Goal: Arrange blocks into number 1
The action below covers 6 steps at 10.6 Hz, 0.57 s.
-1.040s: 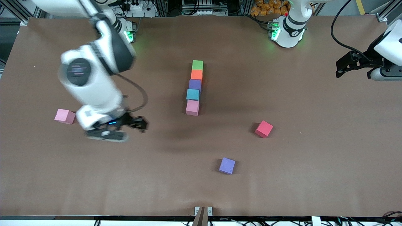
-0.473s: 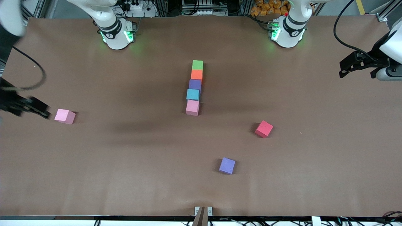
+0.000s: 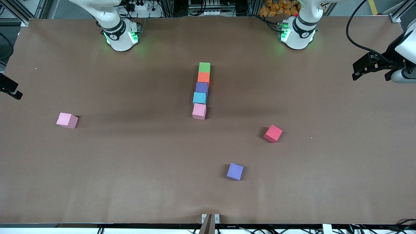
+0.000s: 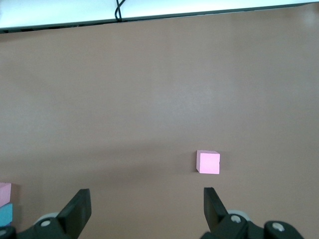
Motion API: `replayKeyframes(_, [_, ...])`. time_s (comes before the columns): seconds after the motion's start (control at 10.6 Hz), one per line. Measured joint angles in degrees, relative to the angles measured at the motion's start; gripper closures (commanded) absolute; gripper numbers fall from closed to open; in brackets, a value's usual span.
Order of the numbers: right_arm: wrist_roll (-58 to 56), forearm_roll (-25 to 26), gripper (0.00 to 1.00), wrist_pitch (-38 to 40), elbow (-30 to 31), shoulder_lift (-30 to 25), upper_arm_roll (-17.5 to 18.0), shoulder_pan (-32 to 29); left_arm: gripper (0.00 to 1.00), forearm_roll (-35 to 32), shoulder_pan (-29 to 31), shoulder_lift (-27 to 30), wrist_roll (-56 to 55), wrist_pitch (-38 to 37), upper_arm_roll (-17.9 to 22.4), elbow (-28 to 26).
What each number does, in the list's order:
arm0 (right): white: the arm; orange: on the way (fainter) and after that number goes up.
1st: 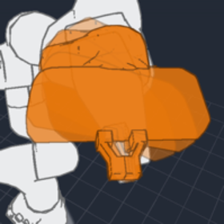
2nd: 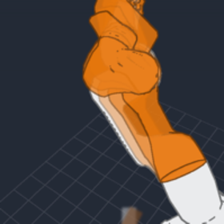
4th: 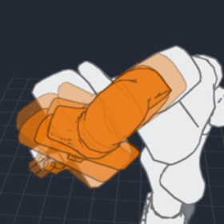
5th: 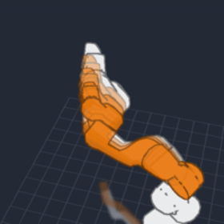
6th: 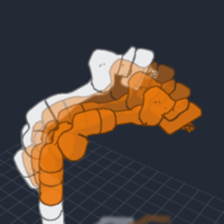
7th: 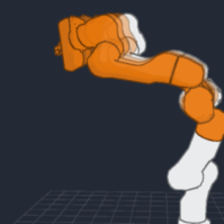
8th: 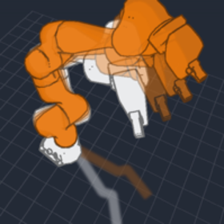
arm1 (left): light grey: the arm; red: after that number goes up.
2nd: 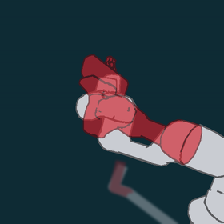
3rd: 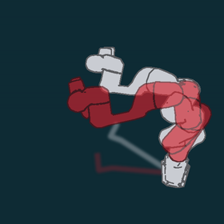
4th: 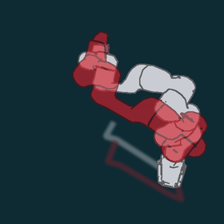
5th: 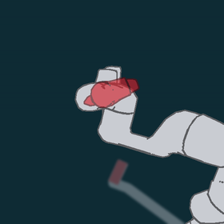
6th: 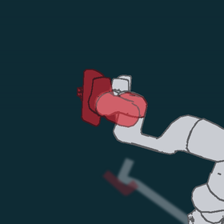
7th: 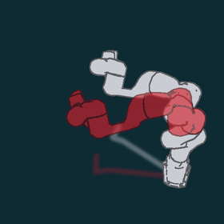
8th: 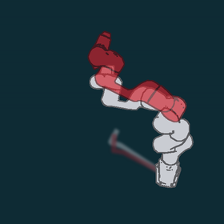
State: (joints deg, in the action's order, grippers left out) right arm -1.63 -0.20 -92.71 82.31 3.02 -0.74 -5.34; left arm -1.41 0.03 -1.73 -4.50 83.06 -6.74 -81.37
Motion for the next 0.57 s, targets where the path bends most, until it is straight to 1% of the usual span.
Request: replayKeyframes(0.57, [-2.21, 0.00, 0.00, 0.24, 1.70, -1.75, -0.30, 0.11, 0.00, 0.00, 0.00, 0.00, 0.00, 0.00, -0.01, 0.00])
